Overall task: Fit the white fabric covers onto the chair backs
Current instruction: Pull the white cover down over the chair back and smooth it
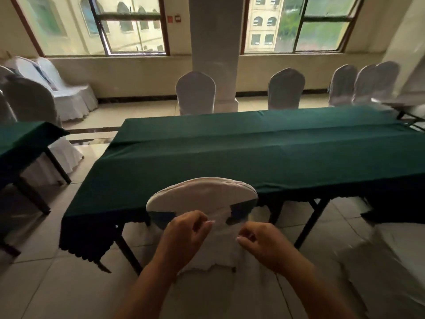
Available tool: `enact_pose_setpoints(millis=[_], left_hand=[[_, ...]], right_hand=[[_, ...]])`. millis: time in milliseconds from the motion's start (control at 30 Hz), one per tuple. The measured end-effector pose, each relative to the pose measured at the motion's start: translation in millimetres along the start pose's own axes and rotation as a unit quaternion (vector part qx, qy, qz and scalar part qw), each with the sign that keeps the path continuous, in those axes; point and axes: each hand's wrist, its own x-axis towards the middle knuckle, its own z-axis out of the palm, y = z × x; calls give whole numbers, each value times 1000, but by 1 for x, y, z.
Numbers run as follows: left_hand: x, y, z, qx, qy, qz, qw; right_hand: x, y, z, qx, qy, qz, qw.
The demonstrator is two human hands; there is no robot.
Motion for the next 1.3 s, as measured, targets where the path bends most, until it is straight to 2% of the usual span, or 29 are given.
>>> enact_pose_setpoints(millis=[167, 300, 433, 567, 667, 800, 933, 1167, 1300], left_hand=[[-39, 81, -6, -60, -116, 52, 990], [-59, 169, 18, -125, -200, 128, 963], [-73, 270, 67, -186, -264, 191, 927], [-86, 379, 138, -224, -324, 262, 881], [-96, 451, 193, -238, -345, 296, 858], [-113, 542, 275, -224, -352, 305, 856], [-120, 620, 349, -202, -351, 302, 863], [-91, 692, 443, -234, -354, 301, 854], [-62, 719, 514, -296, -380, 228, 846]], right_hand=[[-115, -14, -55, 18, 92, 39, 995], [-217, 3, -108, 43, 161, 101, 981], [-315, 39, -150, 33, 219, 187, 957], [-418, 98, -194, 29, 304, 267, 914], [-484, 148, -225, 15, 327, 314, 891], [-558, 216, -269, 8, 361, 352, 864], [-617, 284, -312, 19, 366, 370, 853], [-645, 408, -370, 92, 365, 381, 845], [-634, 495, -408, 132, 337, 374, 854]])
